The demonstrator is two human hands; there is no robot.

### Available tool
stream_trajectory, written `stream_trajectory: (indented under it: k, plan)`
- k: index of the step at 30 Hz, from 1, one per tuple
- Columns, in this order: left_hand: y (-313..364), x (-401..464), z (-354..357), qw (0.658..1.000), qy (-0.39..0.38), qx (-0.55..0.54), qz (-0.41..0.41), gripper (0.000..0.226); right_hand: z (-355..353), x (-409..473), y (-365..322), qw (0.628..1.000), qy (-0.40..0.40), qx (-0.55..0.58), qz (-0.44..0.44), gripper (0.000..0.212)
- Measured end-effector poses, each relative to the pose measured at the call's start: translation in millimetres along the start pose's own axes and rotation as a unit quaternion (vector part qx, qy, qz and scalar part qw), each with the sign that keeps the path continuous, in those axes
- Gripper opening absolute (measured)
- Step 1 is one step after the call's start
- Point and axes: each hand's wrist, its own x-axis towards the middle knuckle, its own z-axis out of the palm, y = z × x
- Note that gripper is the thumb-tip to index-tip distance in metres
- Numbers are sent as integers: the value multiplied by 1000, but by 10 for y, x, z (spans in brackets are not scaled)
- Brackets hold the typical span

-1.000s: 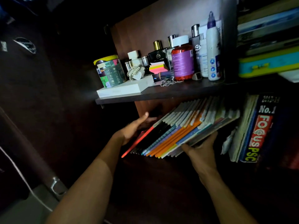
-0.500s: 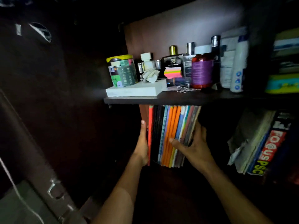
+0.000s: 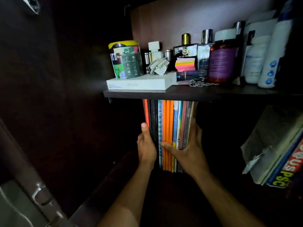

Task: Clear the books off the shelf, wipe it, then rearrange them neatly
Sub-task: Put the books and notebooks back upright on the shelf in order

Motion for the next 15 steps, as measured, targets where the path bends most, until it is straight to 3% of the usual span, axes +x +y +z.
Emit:
stream_trajectory:
  k: [3,6,10,15]
  plan:
    - [-10,3,-7,999,27,-26,-5,104,4,31,20,1000,-4,-3,1,138]
    - [-94,25,-69,998,-35,-53,-25,117,9,57,44,1000,-1,2,-10,137]
    - [-90,-30,-107,996,-89,-23,13,86,62,50,96,999,7,48,-25,131]
    - [-107,-12,-72,996,-87,-2,28,73,64,59,148,998,-1,53,-26,130]
